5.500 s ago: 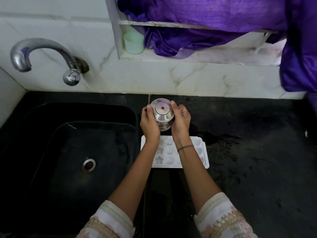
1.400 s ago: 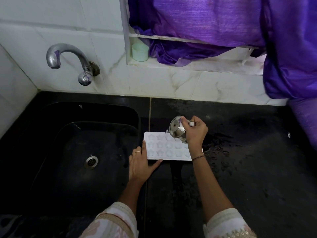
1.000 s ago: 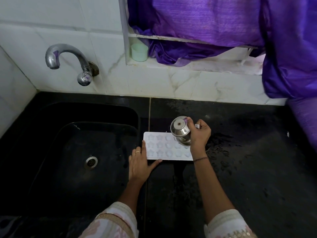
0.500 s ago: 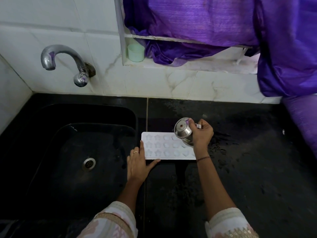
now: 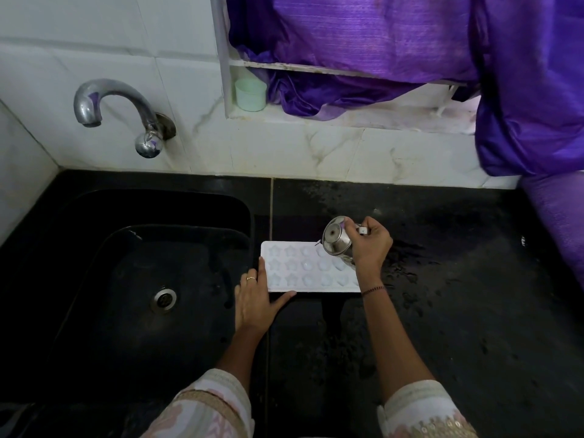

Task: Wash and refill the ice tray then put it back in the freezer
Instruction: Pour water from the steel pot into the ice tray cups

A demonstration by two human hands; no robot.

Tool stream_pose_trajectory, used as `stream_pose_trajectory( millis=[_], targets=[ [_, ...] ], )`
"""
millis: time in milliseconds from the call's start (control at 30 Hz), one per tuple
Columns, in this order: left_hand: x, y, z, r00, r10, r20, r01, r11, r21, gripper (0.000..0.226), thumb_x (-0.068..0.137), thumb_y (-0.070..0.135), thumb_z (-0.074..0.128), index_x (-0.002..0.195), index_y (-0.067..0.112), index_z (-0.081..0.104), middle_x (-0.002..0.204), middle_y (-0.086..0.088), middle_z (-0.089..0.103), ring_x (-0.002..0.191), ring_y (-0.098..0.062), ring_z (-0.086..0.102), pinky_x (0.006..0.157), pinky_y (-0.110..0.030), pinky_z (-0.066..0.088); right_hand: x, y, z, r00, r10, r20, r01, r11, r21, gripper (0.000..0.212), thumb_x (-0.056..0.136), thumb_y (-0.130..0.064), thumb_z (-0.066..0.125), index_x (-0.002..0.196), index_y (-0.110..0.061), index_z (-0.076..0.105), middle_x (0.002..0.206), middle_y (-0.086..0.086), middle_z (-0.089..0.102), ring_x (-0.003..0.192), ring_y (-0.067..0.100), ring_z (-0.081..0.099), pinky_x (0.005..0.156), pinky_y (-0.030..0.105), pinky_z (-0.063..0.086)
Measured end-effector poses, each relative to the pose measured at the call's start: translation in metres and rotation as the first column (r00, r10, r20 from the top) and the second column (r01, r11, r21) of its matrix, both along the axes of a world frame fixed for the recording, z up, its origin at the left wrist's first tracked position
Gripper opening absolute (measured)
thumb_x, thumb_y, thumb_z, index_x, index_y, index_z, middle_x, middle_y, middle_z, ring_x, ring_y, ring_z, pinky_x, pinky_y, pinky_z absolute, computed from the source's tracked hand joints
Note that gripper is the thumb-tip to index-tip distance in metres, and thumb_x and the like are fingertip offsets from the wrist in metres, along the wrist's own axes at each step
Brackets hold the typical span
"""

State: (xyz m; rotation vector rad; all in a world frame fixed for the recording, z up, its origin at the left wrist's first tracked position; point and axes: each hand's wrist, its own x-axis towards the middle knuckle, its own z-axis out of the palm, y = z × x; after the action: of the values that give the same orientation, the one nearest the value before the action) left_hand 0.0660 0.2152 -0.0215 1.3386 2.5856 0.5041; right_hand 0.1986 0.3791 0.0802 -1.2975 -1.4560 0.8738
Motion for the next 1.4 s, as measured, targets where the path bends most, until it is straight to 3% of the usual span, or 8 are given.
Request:
stream_pose_trajectory(
  millis=[300, 567, 900, 1400],
  targets=[
    [0.001, -0.001, 0.002, 1.0, 0.001, 0.018, -0.001, 1.0, 0.018, 0.117, 0.066, 0.091, 0.006, 0.147, 0.01, 0.024, 0.113, -0.008, 0.051, 0.102, -0.023, 0.048, 0.086, -0.038, 0.04, -0.002, -0.001, -0.003, 1.0, -0.004, 0.009, 0.004, 1.0, -0.001, 0.056, 0.076, -0.014, 0.076, 0.05, -0.018, 0.028, 0.047, -0.005, 0.027, 0.049, 0.007, 0.021, 0.049, 0.021, 0.027],
    [0.001, 0.0, 0.003, 1.0, -0.002, 0.012, 0.002, 1.0, 0.007, 0.117, 0.064, 0.092, 0.005, 0.149, 0.012, 0.019, 0.116, -0.007, 0.05, 0.105, -0.022, 0.046, 0.088, -0.036, 0.039, -0.002, -0.002, 0.001, 0.999, -0.042, -0.035, 0.041, 0.998, -0.038, 0.055, 0.077, -0.01, 0.075, 0.05, -0.018, 0.027, 0.048, -0.004, 0.028, 0.05, 0.007, 0.022, 0.046, 0.015, 0.025],
    [0.001, -0.001, 0.003, 1.0, 0.004, 0.0, -0.004, 1.0, 0.008, 0.118, 0.064, 0.092, 0.002, 0.148, 0.011, 0.022, 0.114, -0.008, 0.051, 0.103, -0.023, 0.047, 0.086, -0.036, 0.04, 0.002, 0.004, 0.013, 0.956, -0.131, -0.264, 0.102, 0.988, -0.119, 0.052, 0.078, -0.009, 0.074, 0.053, -0.017, 0.029, 0.05, -0.004, 0.028, 0.044, 0.002, 0.025, 0.046, 0.013, 0.03],
    [0.001, -0.001, 0.003, 1.0, 0.005, -0.001, -0.005, 1.0, 0.006, 0.113, 0.067, 0.088, 0.013, 0.149, 0.01, 0.02, 0.115, -0.007, 0.051, 0.103, -0.022, 0.047, 0.086, -0.035, 0.04, 0.016, 0.005, 0.011, 0.977, -0.134, -0.166, 0.121, 0.989, -0.089, 0.052, 0.076, -0.008, 0.074, 0.052, -0.016, 0.029, 0.051, -0.002, 0.03, 0.042, 0.003, 0.025, 0.044, 0.01, 0.027]
  ],
)
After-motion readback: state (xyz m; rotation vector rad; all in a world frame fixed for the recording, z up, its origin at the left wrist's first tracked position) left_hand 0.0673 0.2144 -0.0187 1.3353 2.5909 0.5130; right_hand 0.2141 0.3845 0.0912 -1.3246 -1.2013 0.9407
